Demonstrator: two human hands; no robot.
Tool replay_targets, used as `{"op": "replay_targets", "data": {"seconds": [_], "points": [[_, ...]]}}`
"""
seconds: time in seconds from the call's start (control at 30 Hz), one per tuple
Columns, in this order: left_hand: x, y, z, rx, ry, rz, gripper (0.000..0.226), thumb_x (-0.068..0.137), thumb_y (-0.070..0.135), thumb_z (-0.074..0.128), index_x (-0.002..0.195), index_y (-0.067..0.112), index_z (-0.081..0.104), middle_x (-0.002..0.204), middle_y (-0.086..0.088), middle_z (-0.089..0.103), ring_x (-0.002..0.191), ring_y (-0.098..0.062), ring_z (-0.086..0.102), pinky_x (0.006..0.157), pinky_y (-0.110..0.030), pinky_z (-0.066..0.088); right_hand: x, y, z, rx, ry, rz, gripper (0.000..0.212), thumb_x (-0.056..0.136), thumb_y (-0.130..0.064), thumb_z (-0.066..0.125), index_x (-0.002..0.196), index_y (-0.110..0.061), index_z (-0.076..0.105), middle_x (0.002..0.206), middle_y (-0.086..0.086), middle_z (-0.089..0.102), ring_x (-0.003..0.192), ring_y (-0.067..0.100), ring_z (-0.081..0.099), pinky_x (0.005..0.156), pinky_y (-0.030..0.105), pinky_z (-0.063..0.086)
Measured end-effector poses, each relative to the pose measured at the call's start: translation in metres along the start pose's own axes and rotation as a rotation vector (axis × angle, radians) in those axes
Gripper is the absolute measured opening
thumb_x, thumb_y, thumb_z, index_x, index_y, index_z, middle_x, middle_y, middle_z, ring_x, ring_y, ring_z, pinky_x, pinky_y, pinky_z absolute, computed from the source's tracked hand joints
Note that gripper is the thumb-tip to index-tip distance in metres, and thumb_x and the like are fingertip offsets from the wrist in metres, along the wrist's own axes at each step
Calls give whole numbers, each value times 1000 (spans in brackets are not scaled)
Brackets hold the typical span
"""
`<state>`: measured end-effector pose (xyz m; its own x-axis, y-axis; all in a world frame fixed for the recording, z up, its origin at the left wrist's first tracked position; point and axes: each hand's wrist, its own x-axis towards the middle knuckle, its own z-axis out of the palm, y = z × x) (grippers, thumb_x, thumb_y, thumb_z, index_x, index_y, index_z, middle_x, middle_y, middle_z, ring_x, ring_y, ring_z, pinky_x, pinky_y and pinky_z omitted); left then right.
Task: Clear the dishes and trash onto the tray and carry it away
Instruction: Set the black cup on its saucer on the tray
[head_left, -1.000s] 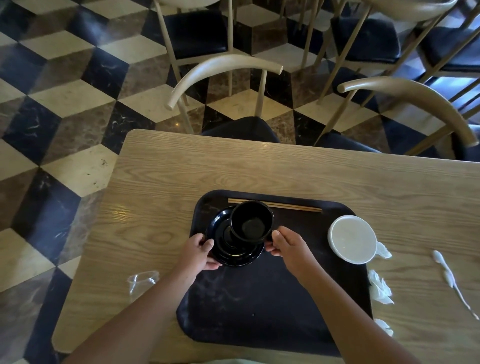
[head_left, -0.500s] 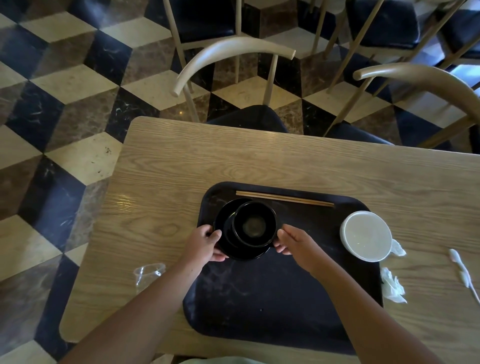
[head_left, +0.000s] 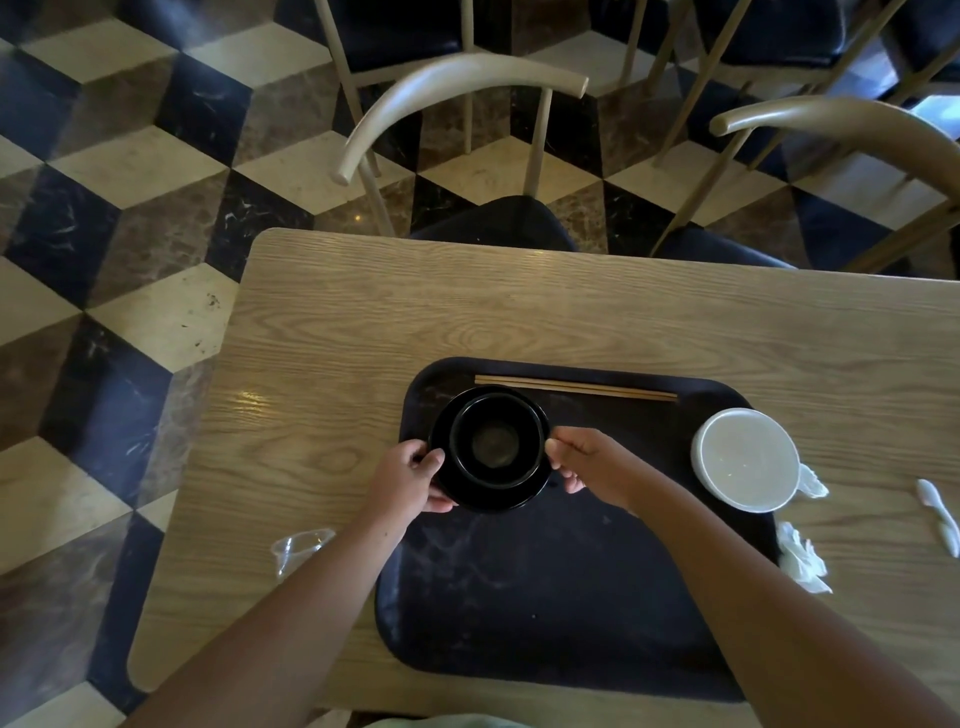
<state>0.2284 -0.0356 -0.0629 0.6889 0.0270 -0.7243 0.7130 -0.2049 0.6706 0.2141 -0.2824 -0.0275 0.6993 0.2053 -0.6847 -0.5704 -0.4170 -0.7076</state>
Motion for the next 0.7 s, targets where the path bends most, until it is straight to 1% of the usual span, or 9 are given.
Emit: {"op": "replay_targets", "data": {"seconds": [0.07, 0.13, 0.17, 0.23, 0.3, 0.37, 0.43, 0.53, 0.7], "points": [[-1, 1, -1, -4, -9, 2, 6, 98, 14, 55, 101, 9, 58, 98, -19, 65, 55, -27, 72, 50, -36, 60, 3, -4, 3, -57, -12, -10, 28, 104, -22, 42, 82, -11, 56, 69, -3, 50, 65, 15, 50, 70, 32, 47], [-1, 1, -2, -3, -11, 1, 5, 98, 14, 54, 95, 14, 58, 100, -20, 66, 57, -27, 72, 50, -35, 60, 5, -4, 4, -77, -5, -14, 28, 104, -24, 42, 83, -12, 57, 70, -2, 52, 65, 14, 53, 72, 33, 50], [-1, 1, -2, 1, -14, 0, 6, 98, 15, 54, 98, 11, 59, 100, -20, 66, 58, -28, 72, 50, -36, 60, 6, -2, 5, -74, 3, -11, 29, 103, -25, 42, 82, -13, 57, 70, 0, 53, 65, 14, 53, 73, 34, 51], [0, 0, -2, 14, -20, -2, 17, 98, 15, 55, 109, 2, 58, 102, -23, 66, 60, -30, 73, 51, -37, 60, 7, 3, 6, -65, 21, 1, 29, 103, -26, 43, 82, -14, 58, 71, 2, 56, 66, 15, 55, 76, 36, 53], [-1, 1, -2, 19, -25, 2, 21, 99, 15, 54, 112, -1, 56, 103, -23, 66, 60, -30, 73, 51, -37, 60, 7, 5, 8, -55, 32, 4, 29, 103, -27, 43, 84, -11, 59, 72, 2, 60, 68, 14, 59, 80, 38, 56], [-1, 2, -3, 10, -31, 0, 21, 99, 14, 54, 114, -1, 56, 102, -21, 66, 60, -30, 73, 51, -36, 60, 6, 5, 9, -45, 49, 3, 31, 103, -27, 42, 88, -6, 59, 74, 4, 64, 70, 15, 63, 83, 40, 58], [-2, 3, -4, 1, -40, -5, 23, 99, 14, 54, 117, 1, 55, 102, -19, 65, 61, -31, 73, 52, -37, 60, 6, 5, 9, -45, 71, 10, 32, 104, -26, 41, 92, -3, 59, 80, 10, 69, 77, 21, 69, 86, 41, 59], [-2, 3, -4, 0, -50, -11, 21, 99, 14, 54, 116, 2, 55, 100, -16, 64, 60, -30, 73, 52, -37, 60, 5, 4, 7, -25, 68, 31, 31, 104, -26, 42, 91, -5, 61, 87, 13, 72, 88, 28, 71, 89, 40, 59], [-3, 4, -3, 8, -49, -9, 22, 98, 15, 55, 116, 2, 55, 105, -19, 65, 64, -33, 74, 55, -39, 61, 2, 1, 7, -40, 77, 53, 30, 104, -26, 44, 92, -7, 63, 88, 13, 71, 90, 29, 71, 87, 40, 60]]}}
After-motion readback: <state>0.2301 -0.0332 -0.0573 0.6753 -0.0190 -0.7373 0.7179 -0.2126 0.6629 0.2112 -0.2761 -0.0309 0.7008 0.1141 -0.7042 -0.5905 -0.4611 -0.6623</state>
